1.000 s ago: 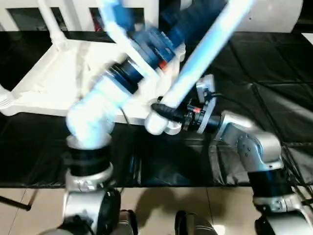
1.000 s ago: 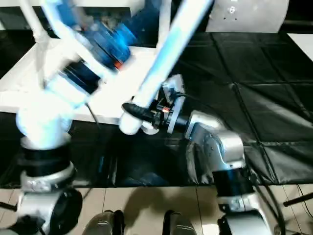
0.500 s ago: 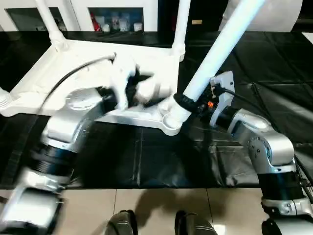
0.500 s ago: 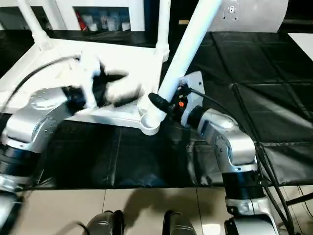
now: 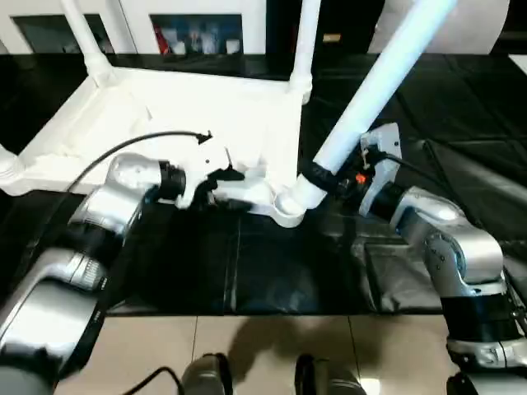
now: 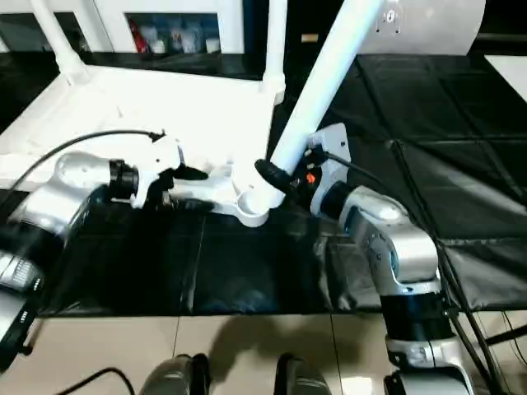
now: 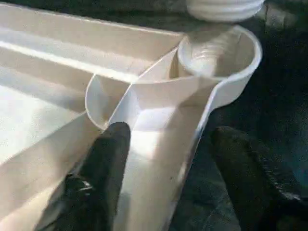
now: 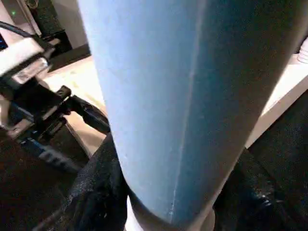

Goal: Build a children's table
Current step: Rotate table base

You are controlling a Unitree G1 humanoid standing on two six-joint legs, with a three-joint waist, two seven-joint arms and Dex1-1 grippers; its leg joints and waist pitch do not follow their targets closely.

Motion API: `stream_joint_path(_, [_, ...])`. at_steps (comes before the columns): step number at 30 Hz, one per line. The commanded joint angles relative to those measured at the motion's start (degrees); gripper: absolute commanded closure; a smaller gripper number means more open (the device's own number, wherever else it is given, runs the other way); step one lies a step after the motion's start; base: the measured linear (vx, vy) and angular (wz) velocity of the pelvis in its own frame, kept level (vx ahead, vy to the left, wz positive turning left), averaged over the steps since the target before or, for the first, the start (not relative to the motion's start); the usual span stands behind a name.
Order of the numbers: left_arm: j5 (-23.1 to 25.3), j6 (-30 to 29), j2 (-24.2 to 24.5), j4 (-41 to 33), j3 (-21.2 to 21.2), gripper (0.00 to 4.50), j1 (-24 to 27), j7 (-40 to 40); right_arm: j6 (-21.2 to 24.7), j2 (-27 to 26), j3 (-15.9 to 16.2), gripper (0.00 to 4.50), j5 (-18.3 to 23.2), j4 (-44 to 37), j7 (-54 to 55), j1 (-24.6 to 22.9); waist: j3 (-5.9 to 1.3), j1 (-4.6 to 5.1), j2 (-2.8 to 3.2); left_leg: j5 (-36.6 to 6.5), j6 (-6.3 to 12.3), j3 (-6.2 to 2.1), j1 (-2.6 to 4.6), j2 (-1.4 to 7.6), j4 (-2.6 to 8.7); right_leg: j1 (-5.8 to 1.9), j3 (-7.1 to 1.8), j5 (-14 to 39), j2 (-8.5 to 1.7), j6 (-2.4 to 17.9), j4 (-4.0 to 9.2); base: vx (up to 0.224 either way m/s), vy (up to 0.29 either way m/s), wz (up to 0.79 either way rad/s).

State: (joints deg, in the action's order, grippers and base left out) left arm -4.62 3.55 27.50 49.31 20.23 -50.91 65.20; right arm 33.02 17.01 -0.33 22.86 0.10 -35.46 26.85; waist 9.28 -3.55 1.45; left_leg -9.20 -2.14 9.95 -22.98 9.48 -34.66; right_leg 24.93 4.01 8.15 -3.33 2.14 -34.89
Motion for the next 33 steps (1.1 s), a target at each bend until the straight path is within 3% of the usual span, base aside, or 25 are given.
stream_joint_path(1, [0.9,0.9,-0.6,2.0,0.4,1.8,-1.0,1.0,-0.1,0.5,-0.4,2.59,0.7,-1.8,-0.4,-0.3,-5.73,-0.3,0.63,-10.6,1.37,-1.31,1.41,2.73,3.79,-4.38,-3.17,14.5,-5.07,11.9,4.5,0.0,0.0,0.0])
stream_joint_path(2, [0.9,1.0,-0.7,2.3,0.4,1.85,-1.1,1.1,-0.1,0.5,-0.4,2.59,0.7,-1.8,-0.4,-0.4,-5.73,-0.3,0.63,-10.6,1.37,-1.31,1.41,2.73,3.79,-4.38,-3.17,14.5,-5.07,11.9,4.5,0.0,0.0,0.0])
stream_joint_path(3, [2.0,2.7,-2.0,7.1,0.2,1.93,-2.9,2.0,0.0,0.7,-0.5,2.59,0.8,-2.0,-0.6,-0.6,-5.52,-0.29,0.93,-10.9,1.74,-1.25,1.37,2.6,3.75,-4.29,-3.13,14.1,-4.99,12.4,4.73,0.0,0.0,0.0])
stream_joint_path(4, [2.0,2.7,-2.0,7.1,0.2,1.93,-2.9,2.0,0.0,0.7,-0.5,2.59,0.8,-2.0,-0.6,-0.6,-5.64,-0.34,0.67,-11.0,1.78,-1.33,1.35,2.59,3.75,-4.63,-3.12,14.3,-5.12,12.3,4.67,0.0,0.0,0.0])
stream_joint_path(6, [3.3,4.6,-2.7,11.0,0.2,2.16,-4.3,2.4,0.2,0.8,-0.6,2.59,0.8,-2.2,-0.6,-0.7,-5.55,-0.39,0.77,-11.2,1.81,-1.44,1.35,2.72,3.84,-4.64,-3.06,14.5,-5.17,12.5,4.68,0.0,0.0,0.0])
stream_joint_path(8, [3.4,4.9,-2.8,11.7,0.1,2.31,-4.5,2.7,0.3,0.9,-0.6,2.59,0.9,-2.4,-0.6,-0.8,-5.51,-0.35,0.7,-11.3,1.92,-1.36,1.32,2.56,3.81,-4.62,-3.02,14.9,-5.07,12.3,4.87,0.0,0.0,0.0])
stream_joint_path(9, [3.5,5.5,-3.2,13.0,-0.3,2.34,-5.1,3.1,0.3,1.0,-0.7,2.59,1.0,-2.7,-0.7,-1.0,-5.47,-0.46,1.18,-11.3,1.84,-1.46,1.39,2.7,3.81,-4.57,-3.04,14.7,-5.18,12.7,4.74,0.0,0.0,0.0])
stream_joint_path(11, [3.5,5.8,-3.4,13.6,-0.6,2.4,-5.4,3.1,0.4,1.1,-0.7,2.59,1.0,-2.8,-0.6,-1.2,-5.48,-0.43,0.94,-11.6,1.87,-1.45,1.38,2.77,3.86,-4.67,-3.05,14.3,-5.16,13.0,4.73,0.0,0.0,0.0])
stream_joint_path(17, [3.8,7.7,-4.4,16.3,-1.8,2.93,-6.8,5.4,0.4,1.4,-0.6,2.59,1.2,-3.3,-1.0,-1.6,-5.32,-0.8,1.39,-12.5,1.75,-1.49,1.59,2.91,3.91,-4.52,-3.0,14.7,-5.23,13.5,4.81,0.0,0.0,0.0])
stream_joint_path(18, [4.0,8.1,-4.5,16.9,-1.9,3.11,-7.1,5.6,0.4,1.5,-0.6,2.59,1.2,-3.4,-1.0,-1.6,-5.38,-0.93,1.12,-12.5,1.81,-1.46,1.53,2.86,3.91,-4.68,-3.04,14.7,-5.3,13.6,4.85,0.0,0.0,0.0])
stream_joint_path(20, [4.3,8.7,-4.6,17.6,-2.0,3.15,-7.3,5.9,0.4,1.6,-0.6,2.59,1.3,-3.5,-1.1,-1.7,-5.41,-1.03,1.19,-12.1,1.92,-1.49,1.48,2.9,3.93,-4.69,-3.06,14.4,-5.33,13.6,4.78,0.0,0.0,0.0])
stream_joint_path(23, [4.7,9.2,-4.7,18.1,-1.9,3.57,-7.5,6.2,0.5,1.7,-0.5,2.59,1.4,-3.7,-1.2,-1.9,-5.39,-1.19,1.17,-11.7,2.18,-1.42,1.45,2.87,3.87,-4.67,-3.06,14.6,-5.32,13.4,4.84,0.0,0.0,0.0])
stream_joint_path(26, [6.1,10.2,-5.1,19.4,-2.1,3.64,-7.9,5.1,0.6,1.8,-0.4,2.59,1.4,-3.9,-1.4,-2.2,-5.36,-1.42,1.25,-11.7,2.33,-1.43,1.46,2.93,3.91,-4.6,-3.03,15.4,-5.33,13.0,4.91,0.0,0.0,0.0])
stream_joint_path(27, [6.4,10.3,-5.1,19.6,-2.0,3.91,-8.0,4.8,0.6,1.8,-0.4,2.59,1.4,-3.9,-1.5,-2.2,-5.33,-1.46,1.26,-11.8,2.34,-1.48,1.48,2.97,3.94,-4.57,-3.02,15.8,-5.35,12.9,4.98,0.0,0.0,0.0])
stream_joint_path(33, [10.1,12.4,-4.7,20.9,0.4,4.21,-7.9,2.9,0.5,2.0,-0.1,2.59,1.6,-4.0,-1.9,-2.2,-5.02,-1.44,1.3,-13.6,1.8,-1.6,1.57,2.95,4.22,-4.46,-2.93,20.1,-5.4,11.2,5.49,0.0,0.0,0.0])
